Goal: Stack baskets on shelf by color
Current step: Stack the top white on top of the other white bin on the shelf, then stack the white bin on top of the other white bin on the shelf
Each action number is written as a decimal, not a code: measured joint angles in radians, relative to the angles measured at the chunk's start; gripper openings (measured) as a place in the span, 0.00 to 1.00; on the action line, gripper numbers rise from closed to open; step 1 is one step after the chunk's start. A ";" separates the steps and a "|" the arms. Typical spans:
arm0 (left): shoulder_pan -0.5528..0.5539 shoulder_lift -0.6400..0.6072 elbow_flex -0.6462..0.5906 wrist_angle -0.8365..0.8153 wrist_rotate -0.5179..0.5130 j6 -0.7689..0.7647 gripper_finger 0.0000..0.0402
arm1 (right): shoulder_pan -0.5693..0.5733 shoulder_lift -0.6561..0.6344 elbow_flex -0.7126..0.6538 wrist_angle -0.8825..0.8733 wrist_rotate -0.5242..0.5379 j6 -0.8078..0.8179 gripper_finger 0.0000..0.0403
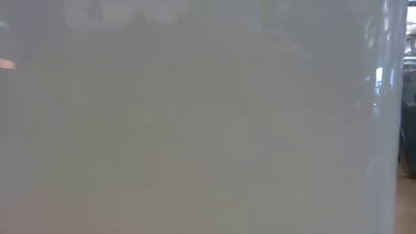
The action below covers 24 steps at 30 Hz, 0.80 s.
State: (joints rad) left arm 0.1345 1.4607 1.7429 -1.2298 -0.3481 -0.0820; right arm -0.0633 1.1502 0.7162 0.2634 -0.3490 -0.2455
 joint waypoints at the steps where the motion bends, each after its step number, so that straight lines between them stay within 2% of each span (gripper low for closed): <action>1: -0.031 -0.045 -0.057 0.076 -0.001 -0.004 0.45 | 0.040 -0.002 0.027 -0.082 0.034 -0.023 0.36; 3: -0.096 -0.122 -0.174 0.232 -0.001 0.000 0.41 | 0.120 -0.001 0.076 -0.239 0.096 -0.067 0.38; 5: -0.159 -0.178 -0.292 0.365 0.003 0.015 0.38 | 0.197 0.012 0.098 -0.352 0.113 -0.126 0.40; 10: -0.265 -0.265 -0.540 0.603 0.005 0.024 0.33 | 0.351 0.071 0.103 -0.371 0.136 -0.256 0.40; 13: -0.280 -0.265 -0.641 0.719 -0.048 0.016 0.32 | 0.393 0.142 0.137 -0.380 0.172 -0.302 0.39; 15: -0.279 -0.263 -0.684 0.760 -0.093 -0.005 0.32 | 0.398 0.207 0.190 -0.397 0.167 -0.357 0.39; 18: -0.265 -0.255 -0.709 0.795 -0.108 -0.038 0.32 | 0.399 0.323 0.291 -0.500 0.162 -0.469 0.39; 21: -0.264 -0.256 -0.706 0.738 -0.109 -0.106 0.32 | 0.401 0.450 0.386 -0.649 0.161 -0.590 0.39; 24: -0.280 -0.279 -0.688 0.674 -0.109 -0.162 0.32 | 0.413 0.554 0.454 -0.707 0.167 -0.675 0.39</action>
State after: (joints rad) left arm -0.1457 1.1814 1.0548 -0.5562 -0.4568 -0.2445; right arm 0.3497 1.7038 1.1702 -0.4434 -0.1817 -0.9200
